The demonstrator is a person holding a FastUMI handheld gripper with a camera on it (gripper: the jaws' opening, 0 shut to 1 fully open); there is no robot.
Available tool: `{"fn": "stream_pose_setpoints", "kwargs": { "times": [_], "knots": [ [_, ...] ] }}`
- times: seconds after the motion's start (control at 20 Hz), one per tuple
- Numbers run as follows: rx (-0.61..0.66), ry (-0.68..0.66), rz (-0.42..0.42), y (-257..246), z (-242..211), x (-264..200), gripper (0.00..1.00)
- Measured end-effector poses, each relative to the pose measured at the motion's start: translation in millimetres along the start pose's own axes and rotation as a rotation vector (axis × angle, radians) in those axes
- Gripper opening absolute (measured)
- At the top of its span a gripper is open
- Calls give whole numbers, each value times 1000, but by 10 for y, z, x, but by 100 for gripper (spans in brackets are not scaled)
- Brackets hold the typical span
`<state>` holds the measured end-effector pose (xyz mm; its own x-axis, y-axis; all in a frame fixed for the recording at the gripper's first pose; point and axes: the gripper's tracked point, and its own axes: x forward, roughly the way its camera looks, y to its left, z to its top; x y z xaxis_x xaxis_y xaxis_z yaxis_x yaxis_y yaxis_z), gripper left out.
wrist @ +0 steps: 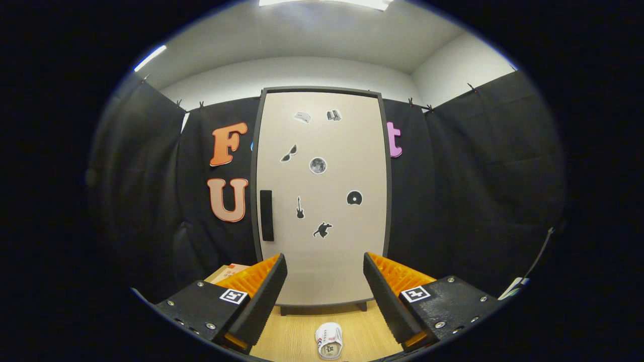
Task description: Open the shoe cabinet door, grab the shoes and put them into the shoe cabinet, then close the shoe cabinet door.
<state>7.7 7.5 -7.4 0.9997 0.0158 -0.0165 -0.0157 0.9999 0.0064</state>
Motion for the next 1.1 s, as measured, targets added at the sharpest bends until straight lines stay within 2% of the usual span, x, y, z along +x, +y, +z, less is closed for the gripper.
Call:
{"fn": "stream_pose_setpoints", "kwargs": {
  "times": [0.25,0.55,0.9,1.1],
  "knots": [
    [8,20,63,277,-77,243,95],
    [14,-3,159,828,-42,858,95],
    [12,-32,185,1282,57,1705,95],
    [18,-41,188,1443,134,2033,95]
  ]
}}
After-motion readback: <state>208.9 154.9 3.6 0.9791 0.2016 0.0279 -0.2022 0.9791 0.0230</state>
